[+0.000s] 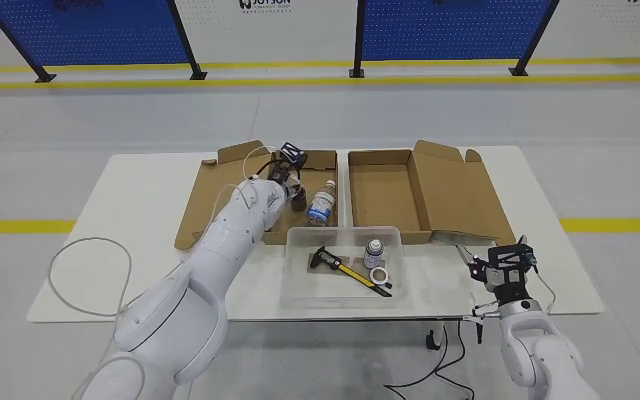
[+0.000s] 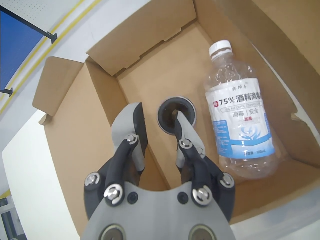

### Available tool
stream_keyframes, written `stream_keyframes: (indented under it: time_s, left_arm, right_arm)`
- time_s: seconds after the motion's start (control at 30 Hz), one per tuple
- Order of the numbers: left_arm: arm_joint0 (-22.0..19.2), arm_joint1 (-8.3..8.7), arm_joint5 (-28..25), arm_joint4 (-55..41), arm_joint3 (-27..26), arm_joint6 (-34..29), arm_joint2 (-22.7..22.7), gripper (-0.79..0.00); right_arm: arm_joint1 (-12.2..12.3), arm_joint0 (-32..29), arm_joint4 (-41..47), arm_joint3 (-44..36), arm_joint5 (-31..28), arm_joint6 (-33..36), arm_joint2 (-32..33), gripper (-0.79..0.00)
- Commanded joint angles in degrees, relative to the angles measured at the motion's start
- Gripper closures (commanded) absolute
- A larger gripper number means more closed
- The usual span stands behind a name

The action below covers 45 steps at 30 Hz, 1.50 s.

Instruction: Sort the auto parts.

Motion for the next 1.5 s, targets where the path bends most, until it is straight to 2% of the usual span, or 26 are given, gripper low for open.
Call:
stream_keyframes:
  time_s: [0.0, 0.23, 0.4, 0.6, 0.73, 0.83, 0.93, 1.17, 1.3, 1.47]
  left_arm:
    - [-0.3, -0.02, 0.2, -0.2, -0.2, 1.1, -0.3, -0.785]
    - [-1.4, 0.12, 0.4, -3.5, -1.8, 6.1, -2.8, -0.785]
    - [-0.7, 0.85, -1.6, -7.2, -3.9, 10.3, -5.4, -0.785]
    - [2.1, 2.95, -4.5, -8.6, -8.2, 14.6, -8.3, -0.785]
    - [5.1, 5.06, -5.9, -8.3, -14.2, 15.2, -10.7, -0.785]
    - [8.6, 7.13, -6.7, -7.2, -21.2, 14.7, -13.2, -0.785]
    - [13.6, 9.5, -6.5, -6.4, -30.8, 11.4, -16.9, -0.785]
    - [31.1, 14.59, -7.7, -4.5, -60.5, -1.6, -27.5, -0.785]
    - [40.2, 16.11, -9.2, -3.4, -73.2, -6.6, -30.8, -0.785]
    - [47.2, 17.1, -11.1, -5.1, -83.3, -10.8, -33.2, -0.785]
  right_arm:
    - [0.0, 0.0, 0.0, 0.0, 0.0, 0.0, 0.0, -0.785]
    - [0.0, 0.0, 0.0, 0.0, 0.0, 0.0, 0.0, -0.785]
    - [0.0, 0.0, 0.0, 0.0, 0.0, 0.0, 0.0, -0.785]
    - [0.0, 0.0, 0.0, 0.0, 0.0, 0.0, 0.0, -0.785]
    - [0.0, 0.0, 0.0, 0.0, 0.0, 0.0, 0.0, -0.785]
    - [0.0, 0.0, 0.0, 0.0, 0.0, 0.0, 0.0, -0.785]
    - [0.0, 0.0, 0.0, 0.0, 0.0, 0.0, 0.0, -0.785]
    - [0.0, 0.0, 0.0, 0.0, 0.0, 0.0, 0.0, -0.785]
    - [0.0, 0.0, 0.0, 0.0, 0.0, 0.0, 0.0, -0.785]
    - [0.0, 0.0, 0.0, 0.0, 0.0, 0.0, 0.0, -0.785]
